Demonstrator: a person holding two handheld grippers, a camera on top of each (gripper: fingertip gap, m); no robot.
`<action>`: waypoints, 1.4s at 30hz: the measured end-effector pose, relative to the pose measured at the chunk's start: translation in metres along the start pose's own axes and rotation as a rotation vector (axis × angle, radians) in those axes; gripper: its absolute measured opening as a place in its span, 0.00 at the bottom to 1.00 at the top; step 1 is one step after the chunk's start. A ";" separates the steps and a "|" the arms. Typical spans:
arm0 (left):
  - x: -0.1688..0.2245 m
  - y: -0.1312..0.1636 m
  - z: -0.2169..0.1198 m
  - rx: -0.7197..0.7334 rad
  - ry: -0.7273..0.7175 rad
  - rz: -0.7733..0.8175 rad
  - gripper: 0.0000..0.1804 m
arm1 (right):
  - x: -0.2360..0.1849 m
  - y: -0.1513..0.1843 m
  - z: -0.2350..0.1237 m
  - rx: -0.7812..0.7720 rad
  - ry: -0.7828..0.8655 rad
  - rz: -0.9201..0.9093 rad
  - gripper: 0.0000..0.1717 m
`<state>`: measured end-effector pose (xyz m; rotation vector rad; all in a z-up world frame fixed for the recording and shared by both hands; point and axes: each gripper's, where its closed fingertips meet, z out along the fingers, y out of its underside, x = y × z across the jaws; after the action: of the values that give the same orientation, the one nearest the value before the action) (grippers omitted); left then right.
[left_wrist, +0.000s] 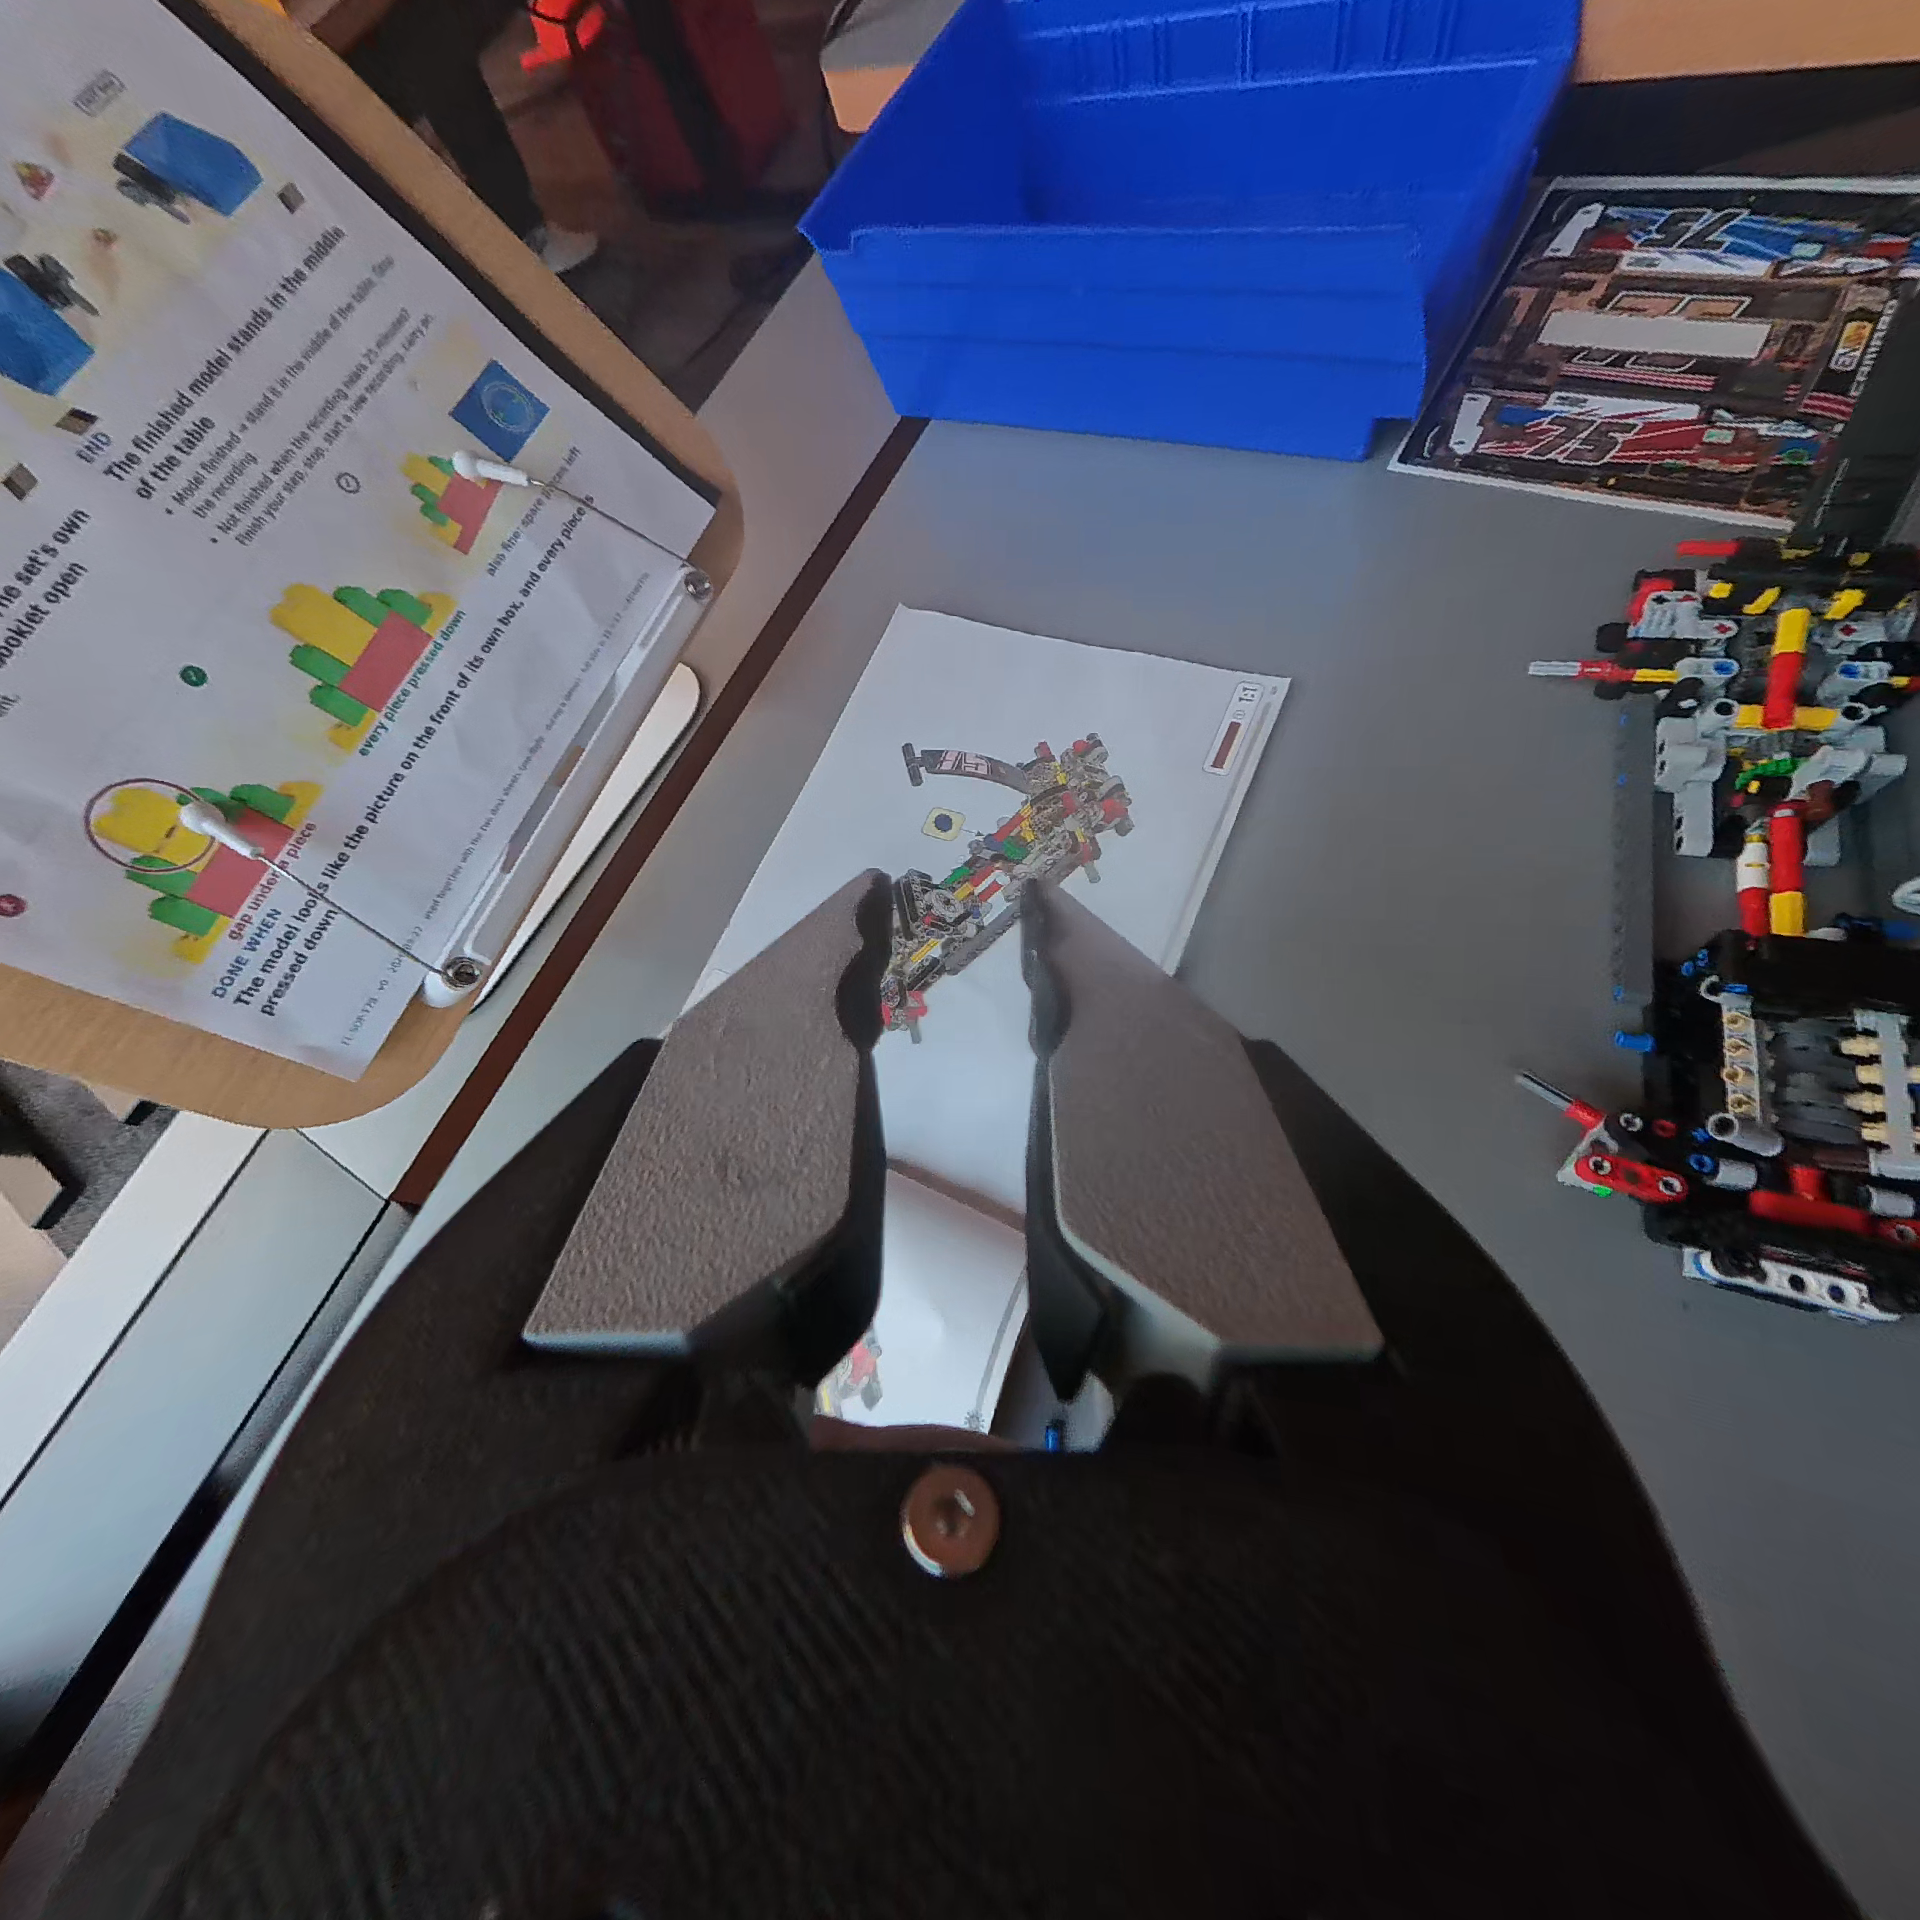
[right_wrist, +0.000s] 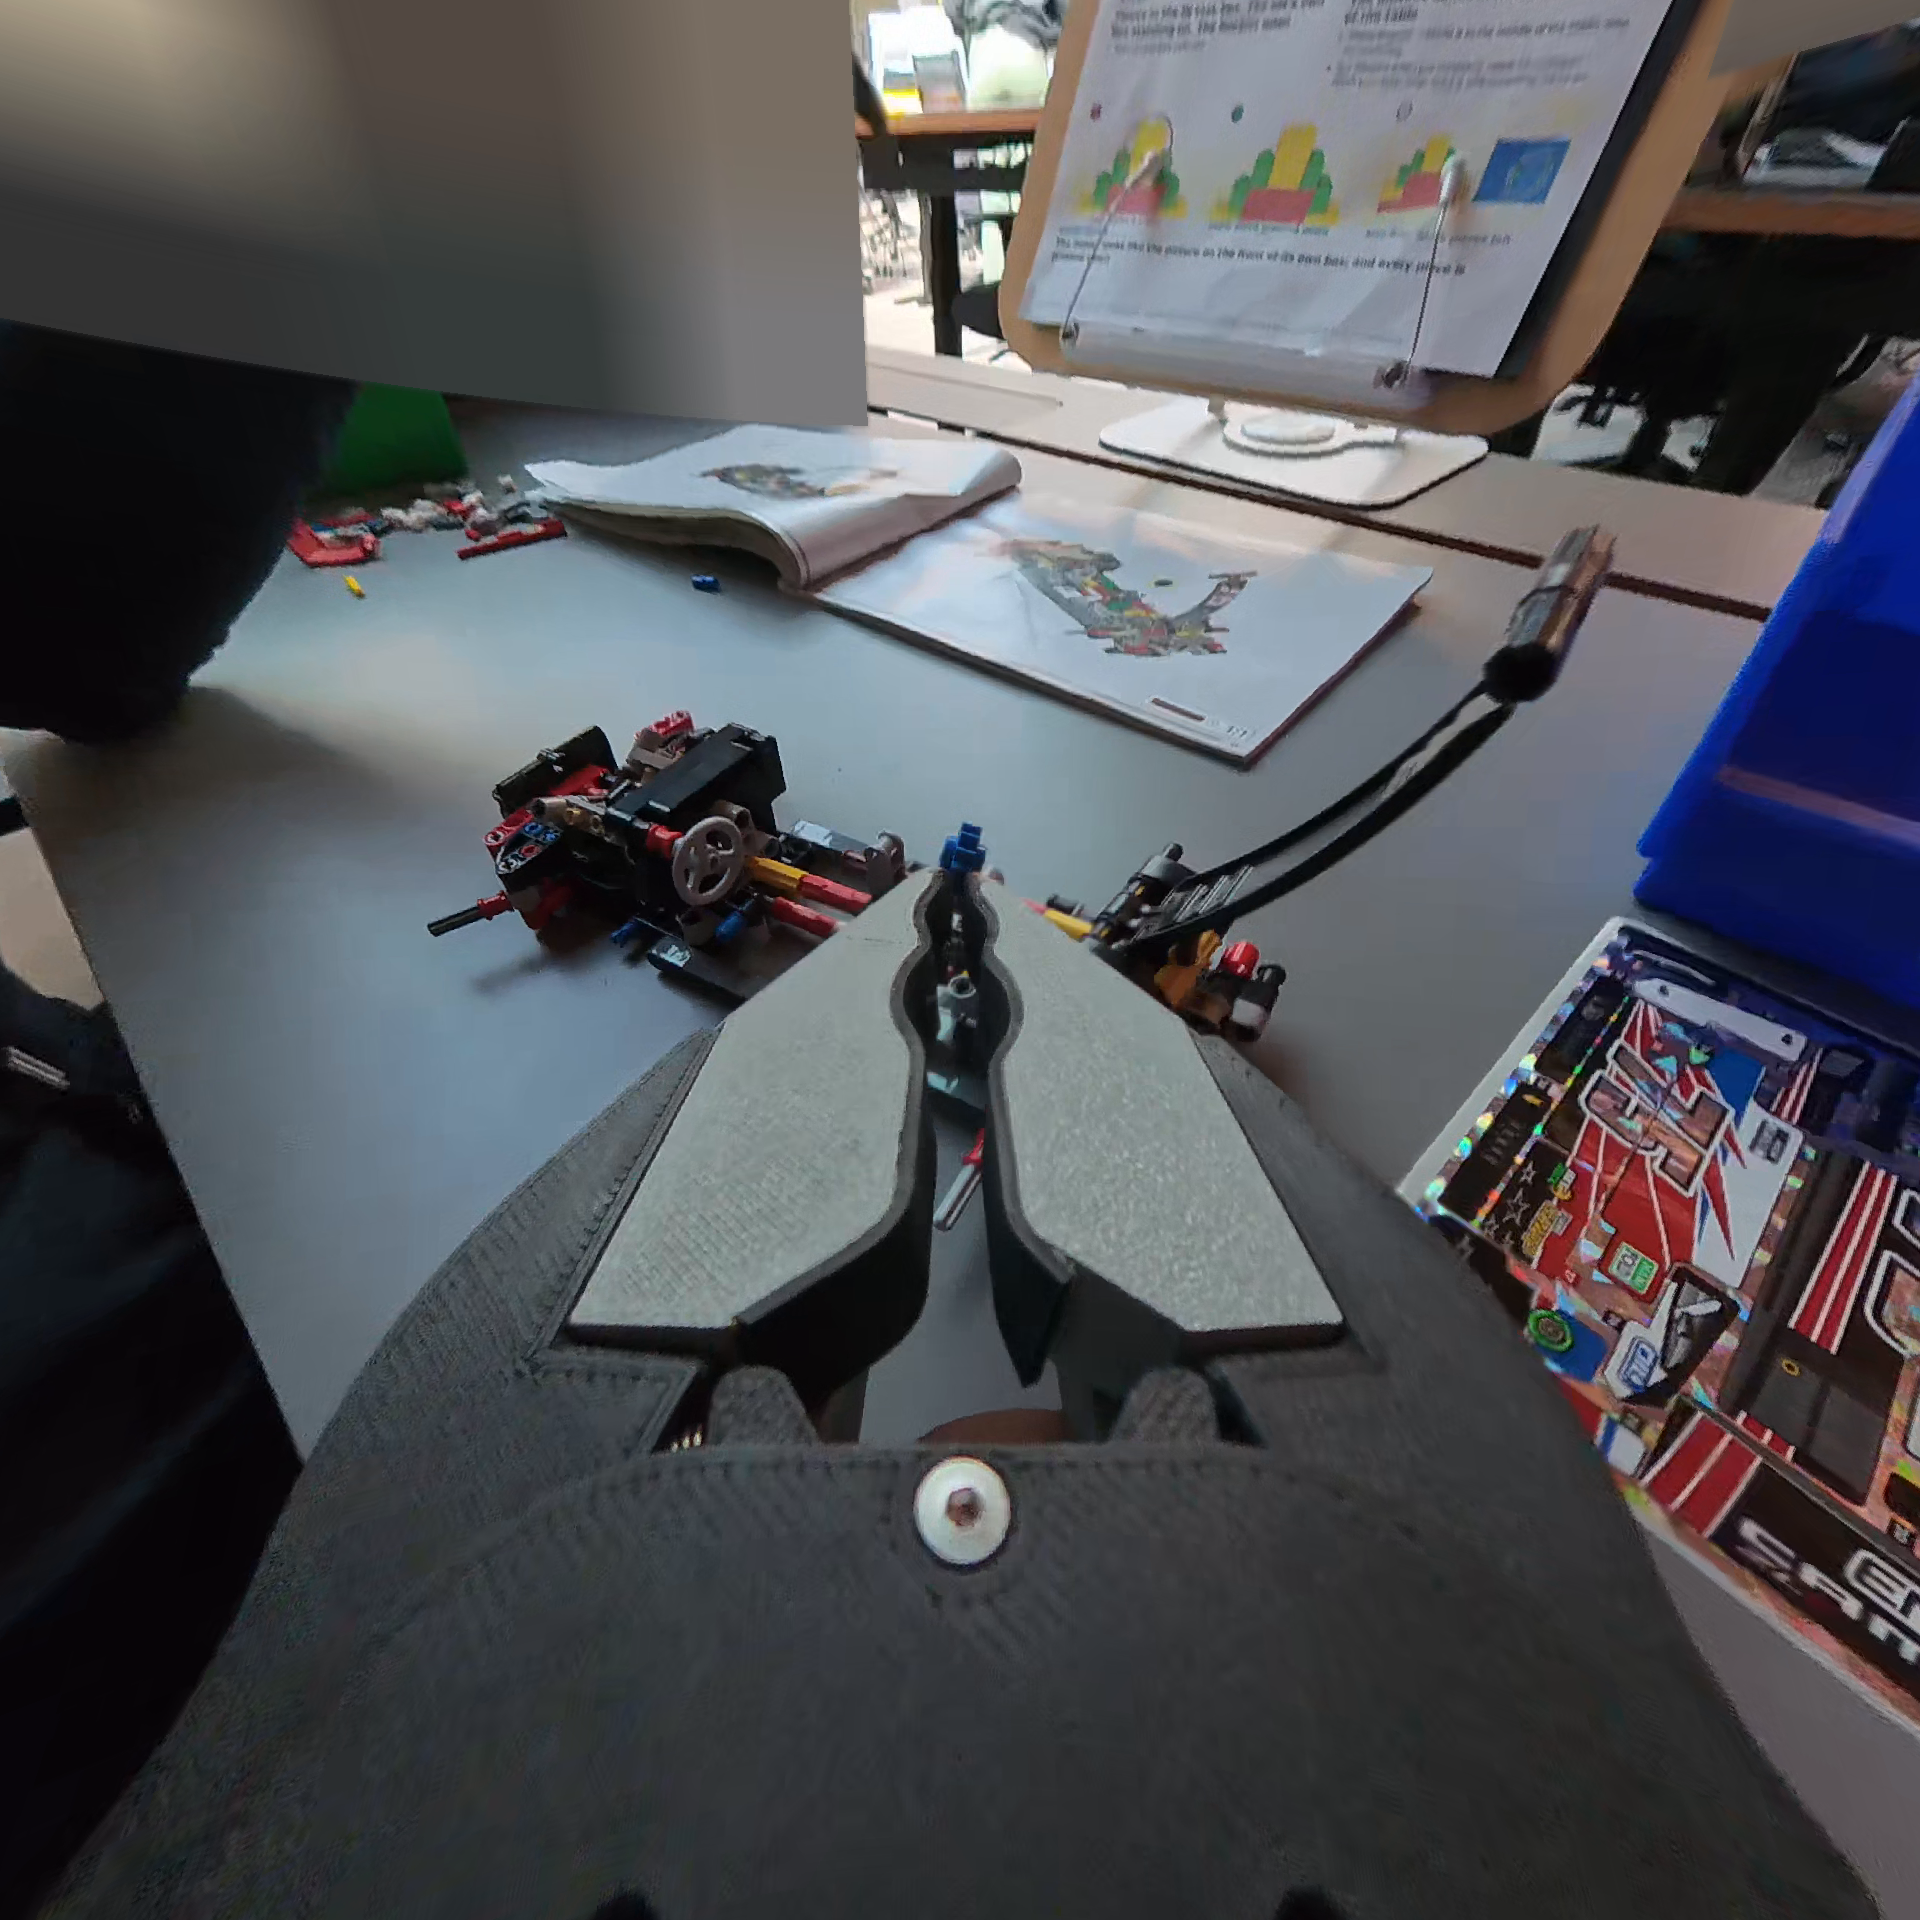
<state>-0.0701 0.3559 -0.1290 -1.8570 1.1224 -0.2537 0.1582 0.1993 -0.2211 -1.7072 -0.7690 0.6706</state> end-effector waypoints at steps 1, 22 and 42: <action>0.000 0.003 0.004 -0.010 0.012 -0.003 0.12 | 0.001 -0.004 -0.001 0.027 -0.003 -0.007 0.00; -0.007 0.050 0.044 -0.183 0.049 -0.024 0.14 | 0.018 -0.018 0.000 0.130 0.036 0.031 0.00; 0.011 0.055 0.039 -0.219 0.133 0.007 0.15 | 0.016 -0.018 0.000 0.128 0.035 0.020 0.00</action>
<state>-0.0744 0.3618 -0.1973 -2.0526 1.2907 -0.2621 0.1653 0.2154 -0.2043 -1.6078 -0.6711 0.6874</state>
